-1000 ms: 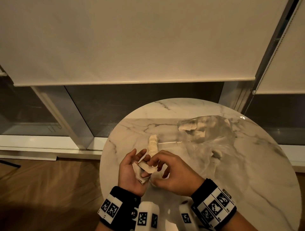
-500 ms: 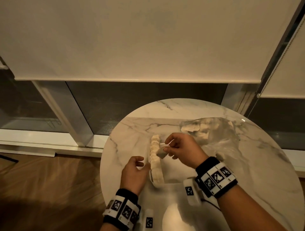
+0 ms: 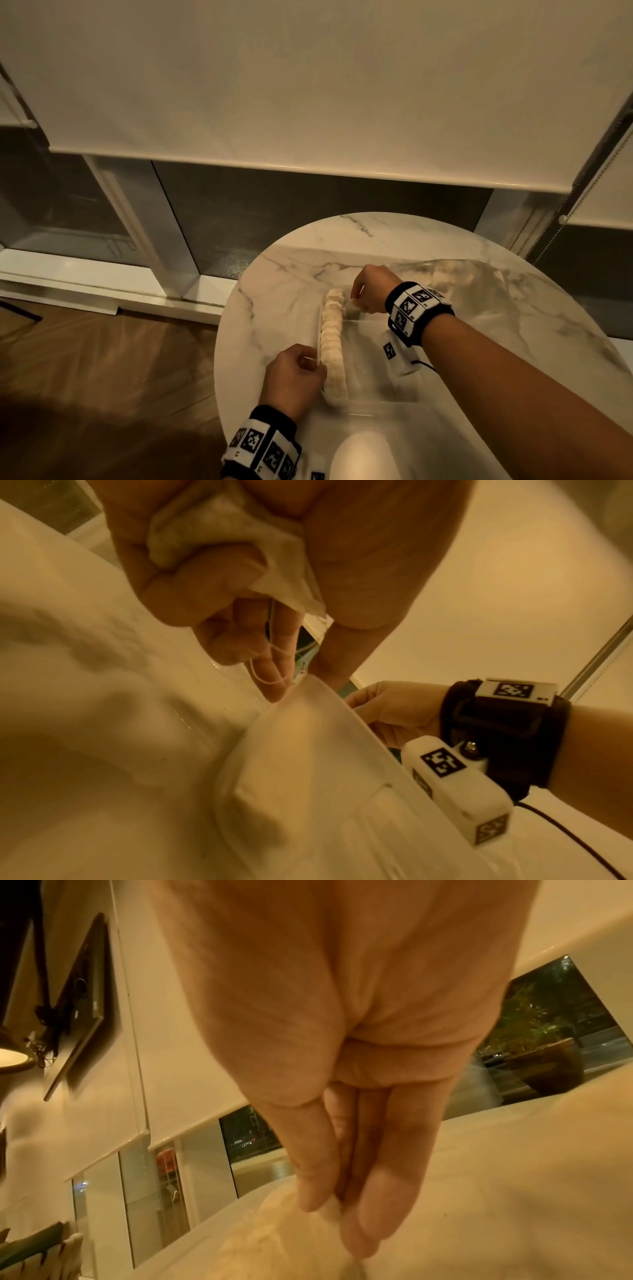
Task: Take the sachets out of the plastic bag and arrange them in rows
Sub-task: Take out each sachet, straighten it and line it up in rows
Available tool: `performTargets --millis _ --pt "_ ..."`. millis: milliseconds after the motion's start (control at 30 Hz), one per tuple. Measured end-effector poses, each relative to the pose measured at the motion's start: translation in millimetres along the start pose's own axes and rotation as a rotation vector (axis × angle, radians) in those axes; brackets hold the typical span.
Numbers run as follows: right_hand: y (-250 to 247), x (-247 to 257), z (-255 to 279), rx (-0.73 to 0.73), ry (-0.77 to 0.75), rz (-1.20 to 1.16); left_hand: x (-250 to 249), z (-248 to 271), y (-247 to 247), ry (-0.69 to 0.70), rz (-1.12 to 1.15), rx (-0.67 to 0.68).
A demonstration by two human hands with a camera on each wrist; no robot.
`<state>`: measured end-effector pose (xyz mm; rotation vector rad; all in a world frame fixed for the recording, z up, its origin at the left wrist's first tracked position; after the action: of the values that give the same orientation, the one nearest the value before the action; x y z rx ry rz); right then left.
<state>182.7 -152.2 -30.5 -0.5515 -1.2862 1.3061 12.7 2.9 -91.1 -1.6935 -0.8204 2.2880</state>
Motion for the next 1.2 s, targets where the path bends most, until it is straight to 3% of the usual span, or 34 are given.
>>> performTargets --millis 200,567,933,1100,1200 --pt "4 6 -12 0.01 -0.002 0.067 1 -1 1 0.012 0.039 0.016" --pt "7 2 -29 -0.155 0.087 0.285 3 0 0 0.022 0.043 0.024" --pt "4 -2 -30 -0.211 0.087 0.295 0 4 -3 0.033 0.043 0.016" --pt "-7 -5 -21 -0.217 0.121 0.173 -4 7 -16 0.009 0.108 -0.057" --pt "-18 -6 -7 -0.267 0.127 -0.03 -2 2 -23 -0.061 0.306 -0.088"
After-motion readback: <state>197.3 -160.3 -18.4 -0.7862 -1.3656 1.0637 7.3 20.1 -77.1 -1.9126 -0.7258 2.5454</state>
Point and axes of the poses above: each hand's wrist, its own z-axis away from the middle knuckle, its own y-axis out of the palm, x = y × z, the point moved 5 cm from there along -z, towards the middle knuckle, and after that the axes turned 1 degree about x, right-handed, at the moved point
